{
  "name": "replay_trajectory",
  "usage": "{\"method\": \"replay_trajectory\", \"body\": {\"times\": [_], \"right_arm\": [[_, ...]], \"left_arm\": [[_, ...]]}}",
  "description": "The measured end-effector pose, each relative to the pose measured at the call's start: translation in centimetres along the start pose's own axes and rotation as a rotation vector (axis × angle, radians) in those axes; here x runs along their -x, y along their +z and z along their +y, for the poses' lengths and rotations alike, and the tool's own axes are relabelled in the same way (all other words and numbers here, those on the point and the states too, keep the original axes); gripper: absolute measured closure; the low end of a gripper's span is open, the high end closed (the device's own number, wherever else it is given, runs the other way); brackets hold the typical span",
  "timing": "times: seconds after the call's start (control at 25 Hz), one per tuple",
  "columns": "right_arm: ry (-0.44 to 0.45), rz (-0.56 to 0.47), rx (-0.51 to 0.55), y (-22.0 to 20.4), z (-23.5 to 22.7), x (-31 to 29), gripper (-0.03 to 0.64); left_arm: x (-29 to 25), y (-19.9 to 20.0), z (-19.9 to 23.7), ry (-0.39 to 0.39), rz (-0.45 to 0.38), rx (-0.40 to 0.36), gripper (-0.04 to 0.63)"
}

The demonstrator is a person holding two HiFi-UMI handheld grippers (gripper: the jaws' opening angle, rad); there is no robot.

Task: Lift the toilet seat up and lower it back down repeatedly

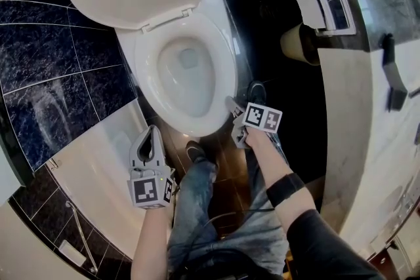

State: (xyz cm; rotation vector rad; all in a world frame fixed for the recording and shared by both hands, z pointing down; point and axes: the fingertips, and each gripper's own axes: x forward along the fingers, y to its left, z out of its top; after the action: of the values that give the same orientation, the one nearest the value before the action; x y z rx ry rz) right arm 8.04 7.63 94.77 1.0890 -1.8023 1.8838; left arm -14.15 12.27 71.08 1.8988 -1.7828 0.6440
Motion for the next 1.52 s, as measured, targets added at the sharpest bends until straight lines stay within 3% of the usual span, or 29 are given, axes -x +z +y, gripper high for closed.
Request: {"method": "replay_trajectory", "body": {"times": [0.44, 0.6, 0.76, 0.96, 1.16, 1.36, 1.52], "right_arm": [[0.01, 0.058, -0.009, 0.7, 3.5, 3.4, 0.486], [0.002, 0.073, -0.031, 1.5, 5.9, 5.7, 0.491], [0.022, 0.078, -0.044, 2.9, 9.1, 7.7, 0.494], [0.047, 0.087, -0.05, 4.4, 12.2, 9.4, 0.489], [0.058, 0.099, -0.033, 4.9, 13.7, 9.7, 0.488], [0.094, 0.079, -0.074, 5.3, 14.7, 10.1, 0.488], [0.12, 0.07, -0.045, 6.3, 16.3, 11.0, 0.488]], "left_arm": [[1.7, 0.7, -0.9, -0.012, 0.037, -0.006, 0.595], [4.0, -0.2, -2.4, -0.011, 0.123, 0.023, 0.595], [6.2, -5.4, -3.2, -0.024, 0.247, 0.024, 0.595], [6.4, -10.5, -4.9, -0.035, 0.383, 0.121, 0.595], [3.2, -7.2, -6.3, -0.081, 0.321, 0.131, 0.595], [3.0, -5.7, -5.5, -0.036, 0.267, 0.143, 0.595], [3.2, -3.4, -4.9, -0.011, 0.234, 0.173, 0.595]]}}
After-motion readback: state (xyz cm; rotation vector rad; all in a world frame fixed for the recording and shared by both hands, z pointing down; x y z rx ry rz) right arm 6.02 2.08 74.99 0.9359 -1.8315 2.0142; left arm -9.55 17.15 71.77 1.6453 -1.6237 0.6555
